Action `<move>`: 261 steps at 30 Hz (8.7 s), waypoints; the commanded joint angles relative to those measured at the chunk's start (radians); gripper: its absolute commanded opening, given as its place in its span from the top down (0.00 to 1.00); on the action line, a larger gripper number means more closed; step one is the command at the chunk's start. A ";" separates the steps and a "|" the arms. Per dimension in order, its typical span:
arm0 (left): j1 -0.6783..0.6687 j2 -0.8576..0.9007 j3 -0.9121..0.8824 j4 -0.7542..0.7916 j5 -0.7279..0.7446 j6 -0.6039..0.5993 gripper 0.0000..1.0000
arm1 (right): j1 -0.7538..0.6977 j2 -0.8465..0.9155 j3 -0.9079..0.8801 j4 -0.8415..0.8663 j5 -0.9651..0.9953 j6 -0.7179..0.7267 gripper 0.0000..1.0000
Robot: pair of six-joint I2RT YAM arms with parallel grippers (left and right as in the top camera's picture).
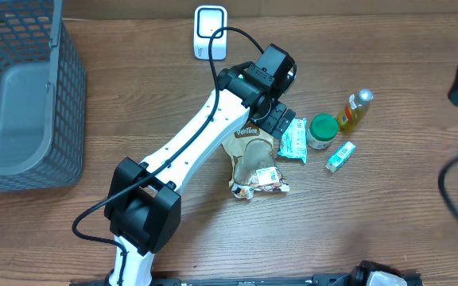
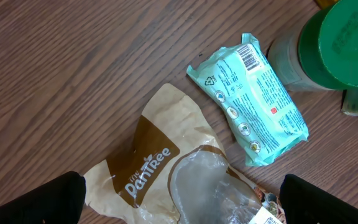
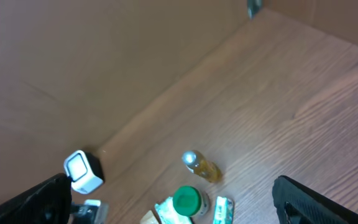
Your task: Scan the item barcode
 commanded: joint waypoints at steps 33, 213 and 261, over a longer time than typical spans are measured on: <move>0.005 0.007 0.006 0.004 -0.010 -0.021 0.00 | 0.208 -0.422 -0.323 -0.147 -0.002 -0.004 0.00; 0.035 -0.465 -0.429 0.107 -0.166 -0.003 0.00 | 0.371 -1.194 -2.024 1.358 -0.046 -0.154 0.00; 0.481 -1.028 -1.801 1.212 -0.130 -0.150 0.00 | 0.371 -1.194 -2.024 1.358 -0.046 -0.154 0.00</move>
